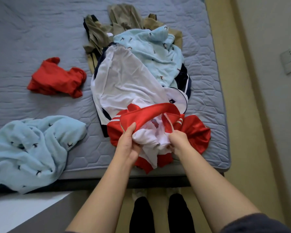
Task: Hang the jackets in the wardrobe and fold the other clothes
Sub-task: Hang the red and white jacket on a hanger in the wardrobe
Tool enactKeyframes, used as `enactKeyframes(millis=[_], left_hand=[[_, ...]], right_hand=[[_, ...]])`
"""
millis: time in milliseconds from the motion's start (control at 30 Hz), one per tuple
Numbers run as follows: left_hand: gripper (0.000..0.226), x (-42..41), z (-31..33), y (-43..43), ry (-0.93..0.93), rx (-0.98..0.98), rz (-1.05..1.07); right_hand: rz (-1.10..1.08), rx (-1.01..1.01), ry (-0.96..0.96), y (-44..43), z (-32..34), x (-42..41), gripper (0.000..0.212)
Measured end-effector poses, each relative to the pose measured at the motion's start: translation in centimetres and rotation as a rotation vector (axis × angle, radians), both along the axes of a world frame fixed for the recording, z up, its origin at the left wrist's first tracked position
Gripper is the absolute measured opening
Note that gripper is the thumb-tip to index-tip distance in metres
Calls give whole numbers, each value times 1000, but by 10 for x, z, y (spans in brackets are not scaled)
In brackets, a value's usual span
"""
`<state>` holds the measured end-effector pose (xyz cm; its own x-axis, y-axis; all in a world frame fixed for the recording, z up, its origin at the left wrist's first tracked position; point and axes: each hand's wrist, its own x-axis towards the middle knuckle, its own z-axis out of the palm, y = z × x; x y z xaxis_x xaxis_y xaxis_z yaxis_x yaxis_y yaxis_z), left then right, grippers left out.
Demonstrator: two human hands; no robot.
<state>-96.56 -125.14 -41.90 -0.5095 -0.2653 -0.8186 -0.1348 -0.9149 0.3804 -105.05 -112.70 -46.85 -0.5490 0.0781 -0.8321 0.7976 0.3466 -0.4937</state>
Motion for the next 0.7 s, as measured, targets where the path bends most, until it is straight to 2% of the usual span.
enactKeyframes(millis=[67, 100, 200, 300, 367, 500, 700], left_hand=[[19, 4, 19, -1, 25, 13, 55], [19, 6, 29, -2, 29, 11, 71], [20, 14, 68, 2, 52, 17, 133], [24, 25, 112, 12, 75, -10, 239], [31, 34, 143, 21, 123, -42, 340], [45, 69, 204, 47, 211, -111, 586], [33, 150, 268, 87, 321, -273, 925]], right_hand=[[-350, -287, -123, 9, 19, 8, 42], [-428, -409, -153, 13, 33, 11, 47], [-484, -689, -131, 21, 85, 10, 44], [-492, -928, -122, 25, 145, 8, 25], [-435, -999, -112, 25, 182, 9, 18], [-195, -1048, -174, 21, 249, 22, 30], [173, -1073, -309, 12, 328, 74, 40]])
